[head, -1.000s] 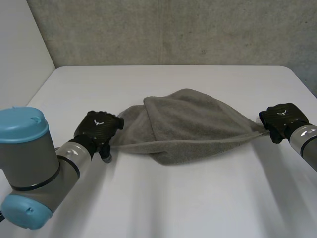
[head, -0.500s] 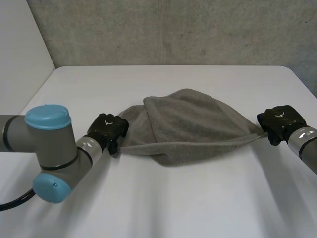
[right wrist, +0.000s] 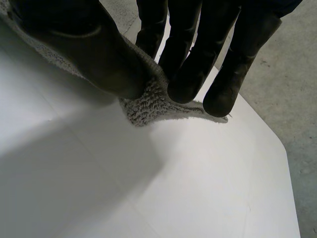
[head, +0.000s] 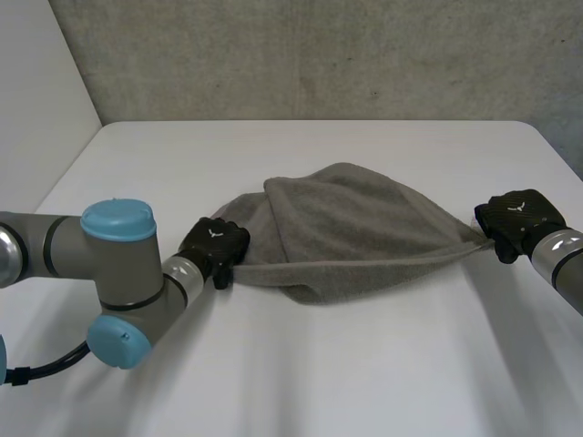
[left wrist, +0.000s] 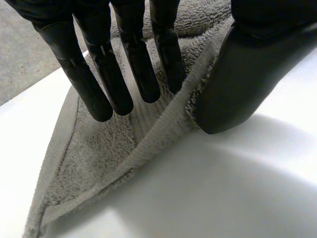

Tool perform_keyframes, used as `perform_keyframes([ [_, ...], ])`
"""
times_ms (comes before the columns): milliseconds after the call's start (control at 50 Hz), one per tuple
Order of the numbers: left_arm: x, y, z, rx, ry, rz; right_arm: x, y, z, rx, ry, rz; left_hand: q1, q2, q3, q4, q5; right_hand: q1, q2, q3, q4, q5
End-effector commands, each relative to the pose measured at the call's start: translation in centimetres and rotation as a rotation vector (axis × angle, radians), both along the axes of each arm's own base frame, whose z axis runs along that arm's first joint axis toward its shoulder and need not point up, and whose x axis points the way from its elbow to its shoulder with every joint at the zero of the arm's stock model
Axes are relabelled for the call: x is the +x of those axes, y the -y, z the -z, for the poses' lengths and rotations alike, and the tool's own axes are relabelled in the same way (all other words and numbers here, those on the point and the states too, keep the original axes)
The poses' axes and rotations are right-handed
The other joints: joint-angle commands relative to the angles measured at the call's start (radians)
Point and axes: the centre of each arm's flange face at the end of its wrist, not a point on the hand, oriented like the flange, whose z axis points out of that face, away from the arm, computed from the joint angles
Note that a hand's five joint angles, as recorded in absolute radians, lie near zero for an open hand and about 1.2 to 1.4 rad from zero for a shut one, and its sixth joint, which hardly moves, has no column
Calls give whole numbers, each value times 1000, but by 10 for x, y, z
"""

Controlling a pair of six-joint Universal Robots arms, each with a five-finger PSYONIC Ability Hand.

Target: Fold the towel.

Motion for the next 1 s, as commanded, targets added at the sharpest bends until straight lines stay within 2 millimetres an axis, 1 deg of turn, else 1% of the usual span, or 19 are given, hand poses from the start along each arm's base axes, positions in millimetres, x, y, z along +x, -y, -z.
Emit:
perform_keyframes([
  [20, -1, 3, -4, -13, -10, -4, 0, 0, 0, -1, 1, 0, -101, -100, -101, -101, -276, 50, 66, 46, 50, 48],
  [60, -2, 5, -6, -19, -15, -5, 0, 0, 0, -2, 1, 0, -54, -53, -54, -53, -228, 50, 66, 46, 50, 48],
  [100, -3, 8, -9, -31, -19, -6, 0, 1, -1, -4, 1, 3, 246, 248, 247, 247, 72, 50, 66, 46, 50, 48],
  [140, -3, 9, -11, -38, -22, -6, 0, 1, -2, -9, 1, 3, 352, 354, 353, 353, 178, 50, 66, 46, 50, 48],
  [220, -4, 15, -16, -57, -30, -15, 1, 3, -7, -29, 2, 0, 353, 355, 354, 354, 179, 50, 66, 46, 50, 48],
  [320, 0, 29, -44, -132, -59, -47, 3, 5, -40, -131, 9, -6, 353, 355, 354, 354, 179, 50, 66, 46, 50, 48],
  [360, 7, 34, -87, -230, -105, -73, 6, 4, -78, -240, 17, -13, 353, 355, 354, 354, 179, 50, 66, 46, 50, 48],
  [380, 7, 34, -87, -230, -105, -74, 6, 4, -78, -240, 18, -13, 353, 355, 354, 354, 179, 50, 66, 46, 50, 48],
  [420, 14, 30, -144, -349, -175, -95, 9, -1, -120, -357, 30, -19, 353, 355, 354, 354, 179, 50, 66, 46, 50, 48],
  [440, 14, 30, -144, -350, -175, -95, 9, -1, -120, -358, 30, -19, 353, 355, 354, 354, 179, 50, 66, 46, 50, 48],
  [480, 20, 17, -196, -460, -245, -98, 13, -15, -167, -482, 43, -35, 353, 355, 354, 354, 179, 50, 66, 46, 50, 48],
  [500, 20, 17, -196, -461, -245, -98, 13, -15, -167, -483, 43, -35, 353, 355, 354, 354, 179, 50, 66, 46, 50, 48],
  [580, 32, -11, -262, -610, -325, -97, 12, -37, -216, -544, 42, -48, 353, 355, 354, 354, 179, 50, 66, 46, 50, 48],
  [600, 32, -11, -262, -610, -325, -97, 12, -37, -216, -544, 42, -48, 353, 355, 354, 354, 179, 50, 66, 46, 50, 48],
  [640, 40, -27, -288, -669, -351, -101, 12, -48, -230, -503, 39, -66, 353, 355, 354, 354, 179, 50, 66, 46, 50, 48],
  [720, 46, -36, -300, -681, -350, -113, 12, -56, -240, -464, 19, -68, 353, 355, 354, 354, 179, 50, 66, 46, 50, 48],
  [820, 52, -34, -292, -630, -306, -137, 12, -57, -237, -414, -51, -79, 353, 355, 354, 354, 179, 50, 66, 46, 50, 48],
  [920, 45, -16, -256, -528, -222, -130, 21, -48, -211, -327, -97, -118, 353, 355, 354, 354, 179, 50, 66, 46, 50, 48],
  [1000, 35, 5, -210, -428, -133, -114, 44, -40, -165, -178, -147, -202, 353, 355, 354, 354, 179, 50, 66, 46, 50, 48],
])
